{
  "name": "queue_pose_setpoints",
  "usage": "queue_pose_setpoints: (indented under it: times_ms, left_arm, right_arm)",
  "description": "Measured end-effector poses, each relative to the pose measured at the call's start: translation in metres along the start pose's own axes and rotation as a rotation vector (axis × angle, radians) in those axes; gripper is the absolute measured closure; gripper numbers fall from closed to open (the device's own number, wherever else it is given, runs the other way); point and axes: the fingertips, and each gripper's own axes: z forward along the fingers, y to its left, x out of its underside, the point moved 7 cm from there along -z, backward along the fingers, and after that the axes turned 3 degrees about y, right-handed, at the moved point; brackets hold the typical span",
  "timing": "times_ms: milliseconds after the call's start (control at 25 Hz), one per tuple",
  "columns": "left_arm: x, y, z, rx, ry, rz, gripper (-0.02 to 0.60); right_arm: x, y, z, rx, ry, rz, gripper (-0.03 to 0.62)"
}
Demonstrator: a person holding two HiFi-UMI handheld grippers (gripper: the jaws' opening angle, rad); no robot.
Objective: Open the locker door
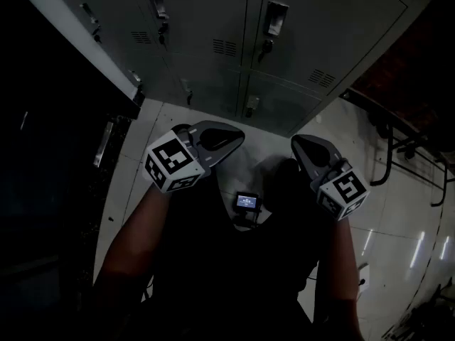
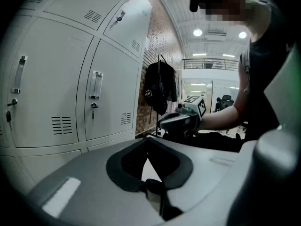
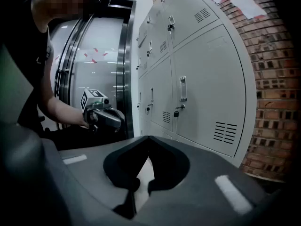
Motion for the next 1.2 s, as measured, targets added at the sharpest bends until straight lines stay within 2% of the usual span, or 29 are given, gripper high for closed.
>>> queue_pose_setpoints:
  times_ms: [320, 440, 680, 840, 920, 1200]
  left_arm:
    - [0.002, 0.001, -0.001, -0.003, -0.010, -0.002, 0.571]
    - [0.002, 0.001, -0.001, 0.000, -0.012, -0.003, 0.571]
    - [0.002, 0.003, -0.004, -0.004, -0.024, -0.005, 0.571]
    - [0.001, 0.003, -0.006, -0.005, -0.038, -0.006, 0.571]
    - [0.000, 0.003, -0.007, -0.004, -0.045, -0.005, 0.571]
    - [0.000, 0.004, -0.011, 0.001, -0.080, -0.005, 0.571]
  right_arm:
    - [0.000, 0.001, 0.005, -0.010, -0.023, -0.010, 0.592]
    - [-0.003, 0.000, 0.010, 0.017, -0.014, -0.037, 0.592]
    - [-0.015, -0.012, 0.045, 0.154, 0.096, -0.234, 0.591]
    - [-0.031, -0.026, 0.078, 0.259, 0.211, -0.397, 0.589]
    - [-0.039, -0.034, 0.094, 0.311, 0.268, -0.475, 0.555]
    - [-0.064, -0.062, 0.144, 0.455, 0.409, -0.710, 0.543]
